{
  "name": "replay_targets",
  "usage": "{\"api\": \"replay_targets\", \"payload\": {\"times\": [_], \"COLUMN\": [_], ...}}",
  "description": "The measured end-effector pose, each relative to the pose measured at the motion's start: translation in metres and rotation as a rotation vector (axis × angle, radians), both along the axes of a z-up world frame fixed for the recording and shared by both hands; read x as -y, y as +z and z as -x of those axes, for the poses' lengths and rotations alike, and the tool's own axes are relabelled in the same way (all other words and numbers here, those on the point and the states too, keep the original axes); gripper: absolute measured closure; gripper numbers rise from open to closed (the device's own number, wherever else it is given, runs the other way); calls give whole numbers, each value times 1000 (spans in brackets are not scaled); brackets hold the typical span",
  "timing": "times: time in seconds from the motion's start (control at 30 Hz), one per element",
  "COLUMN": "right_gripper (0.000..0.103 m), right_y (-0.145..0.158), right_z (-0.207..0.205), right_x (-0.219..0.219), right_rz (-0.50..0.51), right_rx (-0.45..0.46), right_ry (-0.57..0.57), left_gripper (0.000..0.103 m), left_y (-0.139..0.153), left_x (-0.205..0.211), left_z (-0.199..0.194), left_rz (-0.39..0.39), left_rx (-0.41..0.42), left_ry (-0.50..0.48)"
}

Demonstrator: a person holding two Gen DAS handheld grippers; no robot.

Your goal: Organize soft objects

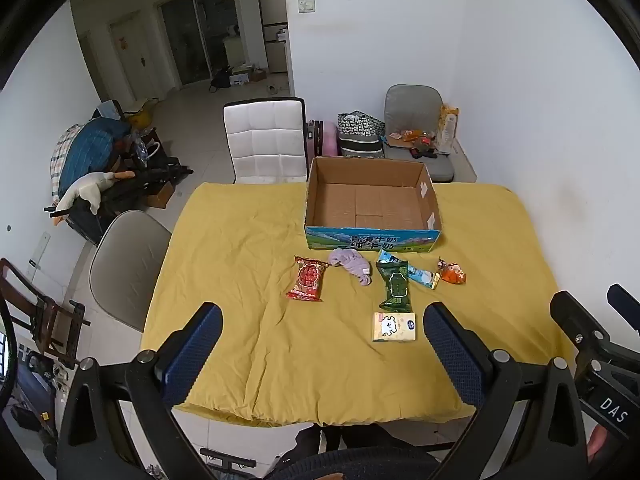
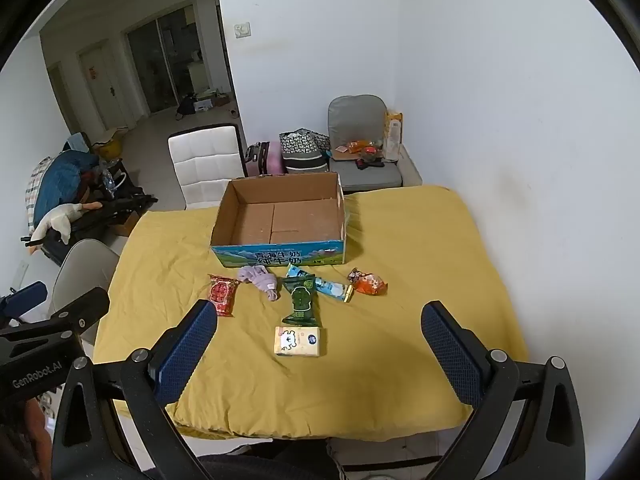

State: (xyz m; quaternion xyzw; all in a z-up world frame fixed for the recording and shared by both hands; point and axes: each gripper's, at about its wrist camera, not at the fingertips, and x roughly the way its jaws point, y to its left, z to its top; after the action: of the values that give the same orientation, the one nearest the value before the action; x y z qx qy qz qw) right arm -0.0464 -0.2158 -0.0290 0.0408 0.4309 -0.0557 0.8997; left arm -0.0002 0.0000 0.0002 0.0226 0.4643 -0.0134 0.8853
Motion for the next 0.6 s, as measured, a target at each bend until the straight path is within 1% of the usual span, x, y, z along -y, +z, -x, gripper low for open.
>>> {"api": "replay_targets", "payload": {"times": [0.3,0.53,0.6], "right_gripper": [0,0,0], "right_y": [0,1,2], "right_z": [-1,-13,-6], "right_x": [-3,-4,0], "right_rz": [-5,-6,-5], "right_rx": [3,-7,1], "right_ry": [-4,-8,-13], "left_gripper": [0,0,0], "left_y": [-2,-5,-6], "left_x": [-2,0,-1], "left_z": [-1,-5,-9], "left_rz": [3,5,8], "left_rx": [2,-1,-1], "left_ry": [3,4,3]}}
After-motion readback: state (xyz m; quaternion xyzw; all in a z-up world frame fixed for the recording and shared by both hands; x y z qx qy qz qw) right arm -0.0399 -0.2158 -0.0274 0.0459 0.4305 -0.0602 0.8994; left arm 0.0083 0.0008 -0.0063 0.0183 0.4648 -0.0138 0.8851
